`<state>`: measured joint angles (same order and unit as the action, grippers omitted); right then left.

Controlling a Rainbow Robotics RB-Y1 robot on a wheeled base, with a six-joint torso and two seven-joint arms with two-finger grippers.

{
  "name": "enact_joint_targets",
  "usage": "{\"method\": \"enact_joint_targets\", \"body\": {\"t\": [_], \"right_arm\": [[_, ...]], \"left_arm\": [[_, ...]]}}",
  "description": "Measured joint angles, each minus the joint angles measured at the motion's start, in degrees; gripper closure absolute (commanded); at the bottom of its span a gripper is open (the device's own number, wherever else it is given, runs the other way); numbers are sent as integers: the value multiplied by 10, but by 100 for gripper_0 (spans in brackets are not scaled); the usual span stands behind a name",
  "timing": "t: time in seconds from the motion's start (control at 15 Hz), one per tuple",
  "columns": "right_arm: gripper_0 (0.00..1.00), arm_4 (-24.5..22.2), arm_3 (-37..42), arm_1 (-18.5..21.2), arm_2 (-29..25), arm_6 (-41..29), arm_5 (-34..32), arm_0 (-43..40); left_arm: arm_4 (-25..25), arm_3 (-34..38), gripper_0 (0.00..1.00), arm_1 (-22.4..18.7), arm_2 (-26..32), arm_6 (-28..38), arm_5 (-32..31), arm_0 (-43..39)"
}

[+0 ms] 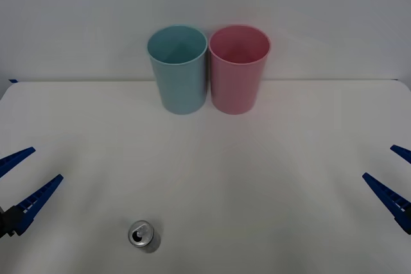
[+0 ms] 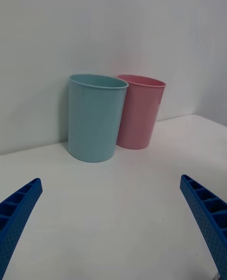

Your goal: Grasp the object on the table and drop it into the matching bin: aluminum can to the light blue bin, PET bottle to the pink bin.

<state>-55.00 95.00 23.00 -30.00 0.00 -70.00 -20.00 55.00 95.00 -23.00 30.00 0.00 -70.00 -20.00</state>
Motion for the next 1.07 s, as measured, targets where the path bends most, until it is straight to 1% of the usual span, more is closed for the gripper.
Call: {"method": "enact_joint_targets", "body": {"t": [0.2,0.4,0.67,0.87,1.07], "right_arm": [[0,0,0,0,0,0,0,0],[0,0,0,0,0,0,0,0],[0,0,0,0,0,0,0,0],[0,0,0,0,0,0,0,0],[0,0,0,0,0,0,0,0]], "left_arm": [[-2,-3,0,3,2,0,1,0],[-18,-10,0,9,11,-2,3,1],[-24,-12,0,-19,14,-6,2,-16],[-26,-12,0,-33,14,-15,-2,-37],[-24,-12,0,-50,13,-23,-15,-57]]}}
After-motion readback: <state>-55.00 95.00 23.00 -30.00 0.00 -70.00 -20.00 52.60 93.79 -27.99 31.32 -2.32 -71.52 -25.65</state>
